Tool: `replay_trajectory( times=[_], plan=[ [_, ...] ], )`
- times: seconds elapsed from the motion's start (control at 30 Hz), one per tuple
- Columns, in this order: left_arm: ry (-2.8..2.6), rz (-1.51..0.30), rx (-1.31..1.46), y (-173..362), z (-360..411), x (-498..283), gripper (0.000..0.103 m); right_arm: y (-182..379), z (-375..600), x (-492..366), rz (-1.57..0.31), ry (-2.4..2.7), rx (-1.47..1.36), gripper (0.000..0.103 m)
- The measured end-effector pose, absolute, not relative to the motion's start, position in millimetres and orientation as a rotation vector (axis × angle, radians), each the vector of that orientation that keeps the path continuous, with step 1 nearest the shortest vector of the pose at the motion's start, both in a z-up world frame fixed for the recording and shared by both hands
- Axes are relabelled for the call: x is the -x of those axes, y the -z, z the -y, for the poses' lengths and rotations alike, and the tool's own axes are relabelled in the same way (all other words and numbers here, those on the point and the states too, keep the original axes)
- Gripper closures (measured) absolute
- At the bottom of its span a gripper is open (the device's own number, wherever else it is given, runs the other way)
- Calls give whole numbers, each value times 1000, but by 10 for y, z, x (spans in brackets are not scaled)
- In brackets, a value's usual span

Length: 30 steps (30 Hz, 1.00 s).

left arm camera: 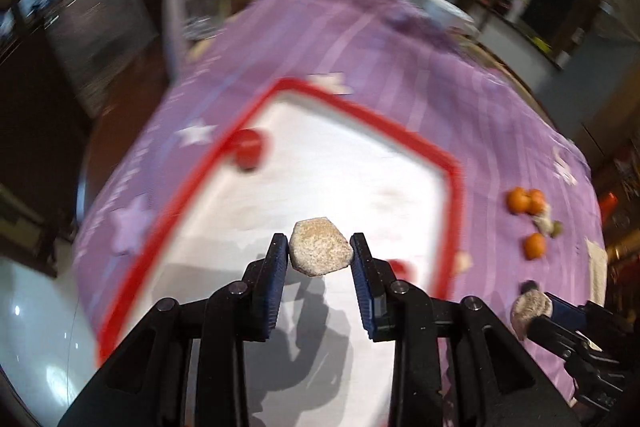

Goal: Organize fruits
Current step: 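Carry both wood blocks over the tray and open both tools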

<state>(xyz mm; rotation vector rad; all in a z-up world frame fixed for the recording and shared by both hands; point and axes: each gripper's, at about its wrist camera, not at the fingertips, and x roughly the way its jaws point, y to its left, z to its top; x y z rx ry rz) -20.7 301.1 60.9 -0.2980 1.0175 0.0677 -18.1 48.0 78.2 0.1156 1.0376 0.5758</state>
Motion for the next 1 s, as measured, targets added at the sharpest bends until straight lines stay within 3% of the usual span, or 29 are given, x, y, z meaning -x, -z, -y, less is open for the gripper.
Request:
replay_trajectory(
  times=[0.27,0.57,0.73,0.83,1.0],
  plan=[
    [-122,-1076,297,-358,-3410,211,72,-588,-1461,140,-1085,-696,0,62],
    [-129,-1107,269,-262,-3484,228,72,-361,-1795,150,-1123,-713,24,61],
    [-125,-1095,300,-340,-3521,224,55,-389,-1881,172,-1109,-725,45,60],
    [-131,-1086,321,-408,-3537,230,50,-442,-1886,198,-1093,-731,49,52],
    [-147,-1042,339,-608,-3538,292,48,-541,-1750,191,-1069,-702,20,50]
  ],
)
